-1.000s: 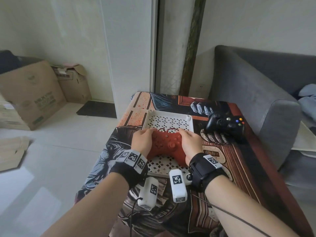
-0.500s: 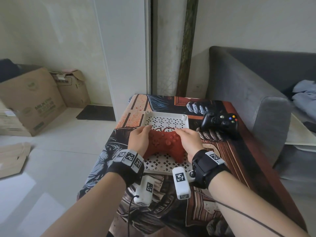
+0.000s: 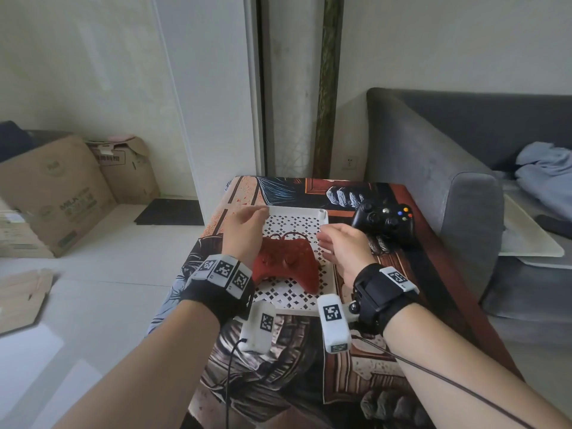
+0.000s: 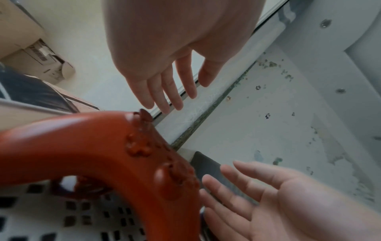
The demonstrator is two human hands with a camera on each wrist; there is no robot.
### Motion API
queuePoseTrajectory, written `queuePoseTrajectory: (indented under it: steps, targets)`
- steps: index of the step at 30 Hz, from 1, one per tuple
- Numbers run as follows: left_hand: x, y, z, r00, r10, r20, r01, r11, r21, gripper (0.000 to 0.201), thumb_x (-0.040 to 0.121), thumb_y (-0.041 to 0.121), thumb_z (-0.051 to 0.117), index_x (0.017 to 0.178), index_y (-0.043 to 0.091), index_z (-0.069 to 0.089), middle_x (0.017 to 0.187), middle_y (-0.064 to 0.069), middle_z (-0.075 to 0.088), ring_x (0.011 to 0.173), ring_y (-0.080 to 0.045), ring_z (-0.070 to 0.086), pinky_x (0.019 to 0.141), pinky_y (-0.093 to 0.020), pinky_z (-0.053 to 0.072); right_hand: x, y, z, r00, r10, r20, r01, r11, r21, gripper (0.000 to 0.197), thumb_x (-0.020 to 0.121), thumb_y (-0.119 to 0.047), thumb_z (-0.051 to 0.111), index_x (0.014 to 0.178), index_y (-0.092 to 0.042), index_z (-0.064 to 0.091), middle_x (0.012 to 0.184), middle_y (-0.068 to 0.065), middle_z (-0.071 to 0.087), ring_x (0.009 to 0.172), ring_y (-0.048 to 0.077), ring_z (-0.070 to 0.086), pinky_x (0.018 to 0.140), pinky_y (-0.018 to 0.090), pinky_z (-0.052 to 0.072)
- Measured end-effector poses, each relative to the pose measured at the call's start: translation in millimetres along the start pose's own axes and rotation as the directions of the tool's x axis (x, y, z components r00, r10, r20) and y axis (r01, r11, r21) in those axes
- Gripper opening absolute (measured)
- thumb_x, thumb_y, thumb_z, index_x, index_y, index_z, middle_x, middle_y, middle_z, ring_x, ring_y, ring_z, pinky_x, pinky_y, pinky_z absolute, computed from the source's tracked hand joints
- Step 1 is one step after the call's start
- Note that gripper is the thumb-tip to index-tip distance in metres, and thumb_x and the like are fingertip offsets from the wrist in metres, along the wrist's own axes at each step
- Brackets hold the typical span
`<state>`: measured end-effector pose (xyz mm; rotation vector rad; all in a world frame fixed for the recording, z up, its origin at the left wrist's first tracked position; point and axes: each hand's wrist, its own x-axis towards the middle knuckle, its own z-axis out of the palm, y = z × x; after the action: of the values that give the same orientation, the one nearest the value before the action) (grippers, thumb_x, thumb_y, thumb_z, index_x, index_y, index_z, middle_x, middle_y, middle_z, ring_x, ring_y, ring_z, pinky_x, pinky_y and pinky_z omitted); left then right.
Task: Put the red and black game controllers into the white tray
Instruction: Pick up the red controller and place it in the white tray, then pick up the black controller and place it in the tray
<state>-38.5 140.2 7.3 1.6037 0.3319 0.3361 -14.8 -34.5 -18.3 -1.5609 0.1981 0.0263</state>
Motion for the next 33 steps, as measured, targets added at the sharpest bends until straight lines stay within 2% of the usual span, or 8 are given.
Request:
queuePoseTrajectory:
  steps: [8, 10, 17, 21, 24, 26, 30, 33]
  targets:
    - [-3, 35, 48, 0.981, -0.043, 0.189, 0.043, 0.999, 0.005, 0.008, 0.086, 0.034, 0.066, 0.09, 0.03, 0.072, 0.117, -0.004, 0.077, 0.117, -0.023, 0.07, 0.11, -0.044, 0.051, 8, -13, -43, 0.996, -0.038, -0.085, 0.043, 0.998, 0.053, 0.011, 0.095, -0.014, 0.062, 0.087, -0.018, 0.068, 0.106, 0.014, 0.075, 0.106, 0.029, 0.07, 0.095, 0.043, 0.056]
    - [1, 40, 64, 0.966, -0.073, 0.246, 0.077, 0.997, -0.006, 0.008, 0.092, 0.027, 0.064, 0.092, 0.027, 0.072, 0.121, -0.008, 0.076, 0.121, -0.026, 0.069, 0.105, -0.039, 0.051, 12, -16, -56, 0.993, -0.046, -0.11, 0.052, 0.997, 0.06, 0.011, 0.095, -0.014, 0.062, 0.088, -0.018, 0.069, 0.103, 0.012, 0.075, 0.103, 0.027, 0.071, 0.093, 0.041, 0.057]
    - [23, 43, 125, 0.879, -0.254, 0.403, 0.322, 0.94, -0.111, 0.039, 0.108, 0.02, 0.049, 0.144, 0.006, 0.054, 0.141, -0.014, 0.063, 0.13, -0.028, 0.06, 0.108, -0.04, 0.044, 39, -27, -108, 0.969, -0.053, -0.242, 0.074, 0.994, 0.08, 0.009, 0.094, -0.017, 0.063, 0.088, -0.02, 0.067, 0.105, 0.012, 0.073, 0.102, 0.025, 0.069, 0.087, 0.038, 0.056]
    - [33, 38, 153, 0.862, -0.274, 0.427, 0.353, 0.928, -0.117, 0.045, 0.108, 0.026, 0.048, 0.149, 0.006, 0.051, 0.12, -0.011, 0.066, 0.101, -0.02, 0.063, 0.085, -0.034, 0.046, 55, -31, -126, 0.952, -0.055, -0.302, 0.083, 0.993, 0.079, 0.004, 0.092, -0.018, 0.064, 0.09, -0.019, 0.067, 0.098, 0.008, 0.071, 0.096, 0.026, 0.067, 0.082, 0.037, 0.055]
    - [39, 27, 169, 0.869, -0.297, 0.396, 0.353, 0.933, -0.073, 0.053, 0.105, 0.036, 0.053, 0.151, 0.009, 0.051, 0.143, -0.012, 0.061, 0.126, -0.027, 0.058, 0.099, -0.04, 0.041, 67, -29, -133, 0.936, -0.055, -0.348, 0.077, 0.996, 0.05, 0.009, 0.088, -0.023, 0.069, 0.095, -0.018, 0.07, 0.096, 0.004, 0.071, 0.096, 0.021, 0.065, 0.089, 0.042, 0.053]
    - [43, 20, 178, 0.873, -0.3, 0.386, 0.348, 0.935, -0.062, 0.062, 0.102, 0.047, 0.052, 0.151, 0.009, 0.05, 0.146, -0.009, 0.058, 0.128, -0.028, 0.055, 0.102, -0.04, 0.04, 75, -27, -136, 0.925, -0.044, -0.378, 0.06, 0.998, 0.03, 0.023, 0.084, -0.029, 0.071, 0.103, -0.017, 0.071, 0.106, 0.005, 0.072, 0.103, 0.022, 0.065, 0.099, 0.045, 0.051]
    - [59, -3, 197, 0.873, -0.297, 0.386, 0.305, 0.951, 0.044, 0.108, 0.071, 0.081, 0.048, 0.154, 0.013, 0.047, 0.162, -0.013, 0.047, 0.149, -0.032, 0.044, 0.124, -0.05, 0.031, 86, -22, -143, 0.916, -0.023, -0.4, 0.021, 1.0, -0.008, 0.038, 0.089, -0.031, 0.069, 0.121, -0.01, 0.067, 0.119, 0.005, 0.068, 0.104, 0.019, 0.059, 0.096, 0.035, 0.048]
    - [57, -1, 202, 0.892, -0.251, 0.377, 0.252, 0.967, 0.048, 0.084, 0.097, 0.07, 0.039, 0.149, 0.006, 0.051, 0.156, -0.019, 0.053, 0.146, -0.037, 0.049, 0.12, -0.052, 0.036, 94, -18, -147, 0.929, 0.001, -0.37, -0.013, 0.999, -0.03, 0.043, 0.094, -0.037, 0.062, 0.124, -0.007, 0.065, 0.111, 0.001, 0.061, 0.107, 0.02, 0.054, 0.094, 0.033, 0.042]
